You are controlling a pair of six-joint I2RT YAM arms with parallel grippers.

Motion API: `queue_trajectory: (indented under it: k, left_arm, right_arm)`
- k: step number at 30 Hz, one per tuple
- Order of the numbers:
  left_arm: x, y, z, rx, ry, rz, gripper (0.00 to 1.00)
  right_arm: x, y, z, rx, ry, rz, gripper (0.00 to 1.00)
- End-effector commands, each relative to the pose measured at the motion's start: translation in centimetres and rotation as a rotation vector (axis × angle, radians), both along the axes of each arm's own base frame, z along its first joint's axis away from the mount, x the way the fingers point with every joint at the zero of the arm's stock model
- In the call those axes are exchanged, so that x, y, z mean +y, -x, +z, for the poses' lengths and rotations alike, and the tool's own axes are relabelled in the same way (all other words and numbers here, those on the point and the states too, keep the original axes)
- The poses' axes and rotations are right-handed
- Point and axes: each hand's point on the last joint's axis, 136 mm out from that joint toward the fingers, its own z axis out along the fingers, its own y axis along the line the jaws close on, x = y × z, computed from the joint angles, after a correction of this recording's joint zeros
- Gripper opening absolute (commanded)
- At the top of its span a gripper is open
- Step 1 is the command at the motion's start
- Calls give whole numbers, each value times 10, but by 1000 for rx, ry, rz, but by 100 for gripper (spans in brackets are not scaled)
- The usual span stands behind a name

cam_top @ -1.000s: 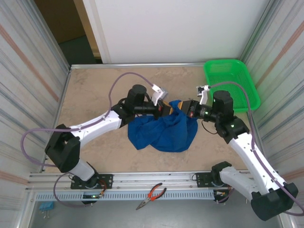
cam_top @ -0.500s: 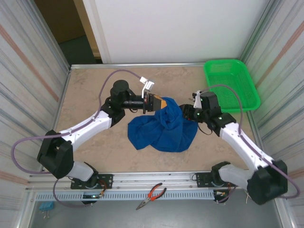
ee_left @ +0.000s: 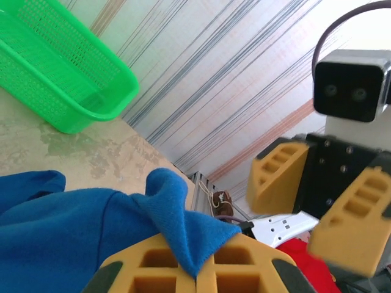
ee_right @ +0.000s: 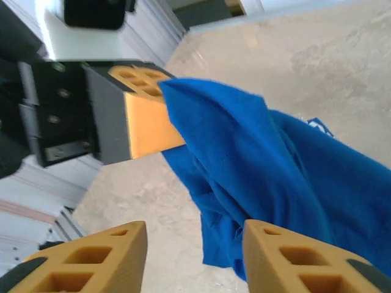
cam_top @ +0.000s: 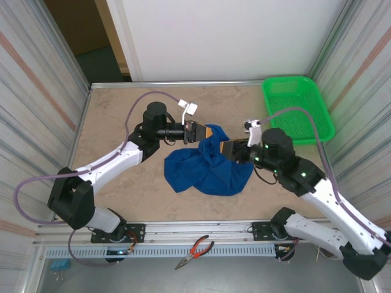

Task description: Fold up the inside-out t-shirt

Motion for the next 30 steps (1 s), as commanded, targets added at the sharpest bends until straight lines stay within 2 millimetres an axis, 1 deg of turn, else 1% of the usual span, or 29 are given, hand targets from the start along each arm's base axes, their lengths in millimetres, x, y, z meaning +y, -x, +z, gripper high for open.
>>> queue_trajectory:
  k: [1, 4, 7, 8, 9, 10, 11, 13, 14, 15, 17, 18, 19, 20, 22, 24, 26, 27, 30]
  left_arm:
    - [2, -2, 24, -37, 38, 10, 0]
    - [3, 2, 27, -35, 49, -2, 0]
    - [4, 6, 33, -42, 72, -15, 0]
    - [4, 7, 35, -42, 83, -20, 0]
    - [4, 8, 37, -42, 90, -25, 0]
    - [4, 10, 39, -44, 97, -34, 0]
    - [3, 10, 40, -42, 101, -37, 0]
    - [4, 8, 38, -38, 100, -26, 0]
    - [5, 5, 35, -32, 90, -5, 0]
    - [7, -2, 31, -23, 72, 33, 5]
    - [15, -15, 20, -25, 30, 133, 33]
    - [20, -21, 13, -24, 7, 180, 42]
    - [26, -27, 6, -29, -17, 234, 49]
    - [31, -32, -1, -41, -44, 281, 54]
    - [41, -37, -13, -61, -88, 355, 59]
    - [46, -36, -21, -91, -116, 392, 62]
    - [49, -30, -24, -146, -144, 424, 64]
    - [49, -28, -24, -172, -155, 438, 65]
    - [47, -17, -15, -270, -159, 469, 67]
  right_arm:
    - [12, -17, -4, -45, 44, -3, 49]
    - [15, -29, -18, -52, 106, -20, 49]
    - [17, -39, -31, -51, 156, -36, 43]
    - [17, -41, -34, -47, 166, -39, 38]
    - [18, -42, -37, -43, 176, -38, 29]
    - [19, -44, -38, -41, 180, -35, 18]
    - [19, -45, -37, -40, 178, -29, 2]
    - [19, -42, -29, -37, 160, -1, 0]
    - [19, -39, -20, -44, 136, 17, 0]
    - [18, -34, -9, -53, 104, 38, 0]
    - [13, -24, 19, -66, 18, 93, 0]
    - [10, -21, 29, -67, -21, 113, 0]
    - [4, -15, 44, -78, -69, 122, 0]
    - [-1, -12, 55, -80, -111, 132, 0]
    - [-7, -10, 68, -67, -182, 153, 0]
    - [-10, -11, 74, -48, -242, 165, 0]
    - [-9, -14, 75, -26, -290, 189, 0]
    - [-6, -14, 74, -13, -301, 207, 0]
    - [-1, -17, 68, 34, -314, 229, 0]
